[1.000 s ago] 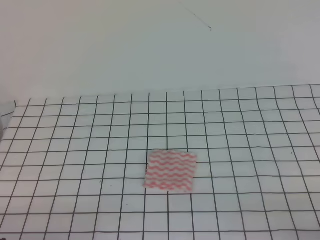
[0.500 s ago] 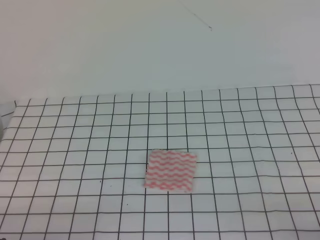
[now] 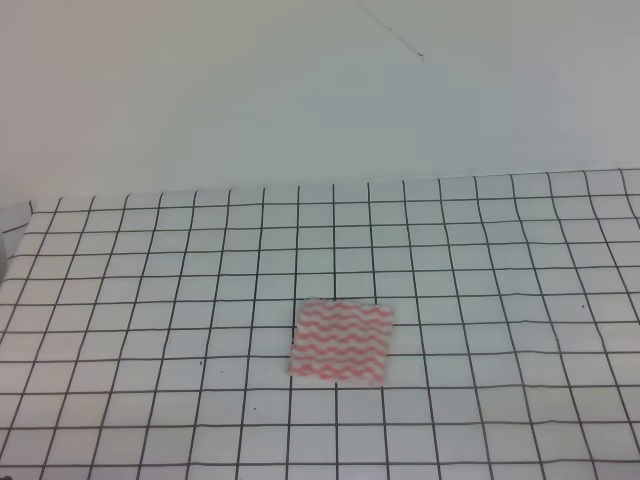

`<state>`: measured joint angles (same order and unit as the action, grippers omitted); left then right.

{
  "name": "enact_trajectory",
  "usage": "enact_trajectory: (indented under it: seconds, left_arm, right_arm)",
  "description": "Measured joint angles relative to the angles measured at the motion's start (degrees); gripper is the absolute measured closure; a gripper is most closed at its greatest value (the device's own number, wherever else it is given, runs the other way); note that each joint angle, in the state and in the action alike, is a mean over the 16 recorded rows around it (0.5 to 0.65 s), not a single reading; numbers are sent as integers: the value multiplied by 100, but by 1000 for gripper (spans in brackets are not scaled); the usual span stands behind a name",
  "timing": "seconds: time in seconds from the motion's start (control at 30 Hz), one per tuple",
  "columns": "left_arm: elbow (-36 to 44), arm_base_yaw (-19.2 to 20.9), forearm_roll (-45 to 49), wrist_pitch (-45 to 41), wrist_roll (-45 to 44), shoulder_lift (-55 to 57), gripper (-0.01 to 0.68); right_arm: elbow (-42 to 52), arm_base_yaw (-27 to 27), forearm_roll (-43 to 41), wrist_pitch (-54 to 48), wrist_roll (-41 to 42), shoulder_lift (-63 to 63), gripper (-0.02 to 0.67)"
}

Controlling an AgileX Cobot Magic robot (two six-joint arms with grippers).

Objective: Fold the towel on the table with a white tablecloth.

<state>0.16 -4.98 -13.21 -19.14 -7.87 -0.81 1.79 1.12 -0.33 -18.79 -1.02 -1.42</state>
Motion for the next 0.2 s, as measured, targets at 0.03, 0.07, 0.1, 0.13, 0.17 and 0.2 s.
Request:
enact_trajectory:
  seconds: [0.03, 0.07, 0.1, 0.13, 0.17, 0.2]
  left_arm:
    - [0, 0, 0, 0, 0, 0, 674]
    - [0, 0, 0, 0, 0, 0, 674]
    - [0, 0, 0, 0, 0, 0, 674]
    - [0, 0, 0, 0, 0, 0, 674]
    - [0, 0, 0, 0, 0, 0, 674]
    - [0, 0, 0, 0, 0, 0, 674]
  right_arm:
    - [0, 0, -2, 0, 0, 0, 652]
    - [0, 0, -5, 0, 0, 0, 652]
    - [0, 0, -8, 0, 0, 0, 652]
    - [0, 0, -12, 0, 0, 0, 652]
    - [0, 0, -13, 0, 0, 0, 652]
    - [0, 0, -13, 0, 0, 0, 652]
